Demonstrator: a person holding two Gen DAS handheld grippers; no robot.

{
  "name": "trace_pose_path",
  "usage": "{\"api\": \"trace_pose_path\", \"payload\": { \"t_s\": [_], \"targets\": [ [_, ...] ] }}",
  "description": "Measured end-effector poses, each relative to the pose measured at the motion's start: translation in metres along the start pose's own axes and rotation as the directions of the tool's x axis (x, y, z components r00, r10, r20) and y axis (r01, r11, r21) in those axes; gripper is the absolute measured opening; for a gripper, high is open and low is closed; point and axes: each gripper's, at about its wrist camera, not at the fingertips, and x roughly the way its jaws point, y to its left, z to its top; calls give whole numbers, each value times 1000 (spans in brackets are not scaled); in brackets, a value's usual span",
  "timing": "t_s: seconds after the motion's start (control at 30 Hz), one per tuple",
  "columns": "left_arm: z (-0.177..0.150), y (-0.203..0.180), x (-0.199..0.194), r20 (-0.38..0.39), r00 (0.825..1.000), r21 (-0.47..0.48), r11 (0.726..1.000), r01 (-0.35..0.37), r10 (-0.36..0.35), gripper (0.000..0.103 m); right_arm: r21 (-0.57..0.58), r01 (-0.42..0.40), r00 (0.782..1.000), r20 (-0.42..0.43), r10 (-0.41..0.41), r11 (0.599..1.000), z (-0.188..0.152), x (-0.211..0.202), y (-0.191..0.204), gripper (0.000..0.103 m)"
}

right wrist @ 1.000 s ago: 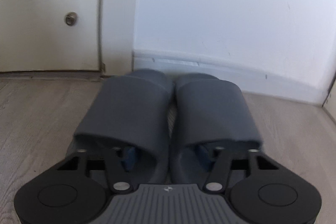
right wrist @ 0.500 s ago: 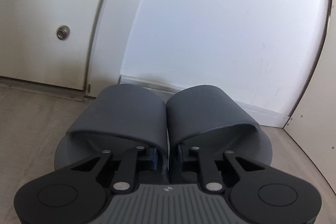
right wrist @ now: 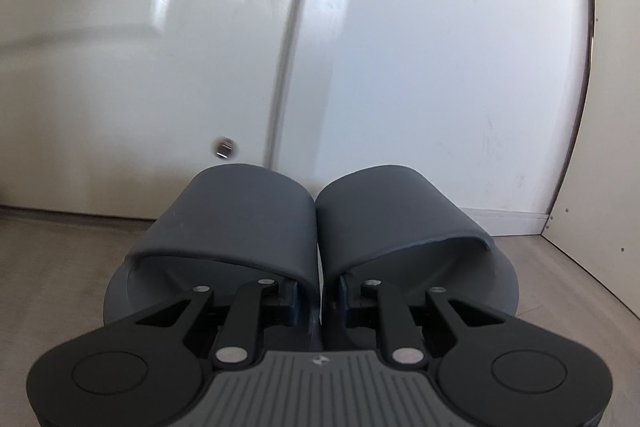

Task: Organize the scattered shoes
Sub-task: 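Carry the dark grey slides with the right gripper toward the green slides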

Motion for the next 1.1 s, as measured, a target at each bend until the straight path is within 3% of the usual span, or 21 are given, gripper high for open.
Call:
{"api": "trace_pose_path", "payload": {
  "t_s": [0.1, 0.2, 0.6, 0.73, 0.97, 1.1],
  "targets": [
    [-11, 24, -35, 23, 1000, -6, 1000, -7, 7, 61, 62, -47, 999, 23, 45, 997, 1, -42, 28, 21],
    [-23, 48, -70, 69, 996, 26, 998, -59, 57, 61, 93, -95, 995, 18, 93, 991, -1, -73, 54, 22],
    [-57, 147, -184, 172, 958, -25, 973, -229, 230, 61, 198, -277, 959, -10, 284, 940, -12, -184, 158, 23],
    [-65, 170, -210, 215, 932, -55, 957, -286, 291, 61, 207, -319, 944, -21, 330, 925, -20, -208, 189, 23],
    [-72, 195, -236, 232, 925, -82, 954, -289, 300, 61, 178, -388, 916, -34, 400, 904, -34, -228, 243, 23],
    [-74, 208, -236, 209, 931, -72, 954, -292, 301, 61, 162, -412, 904, -52, 424, 897, -43, -227, 268, 23]
  ]
}}
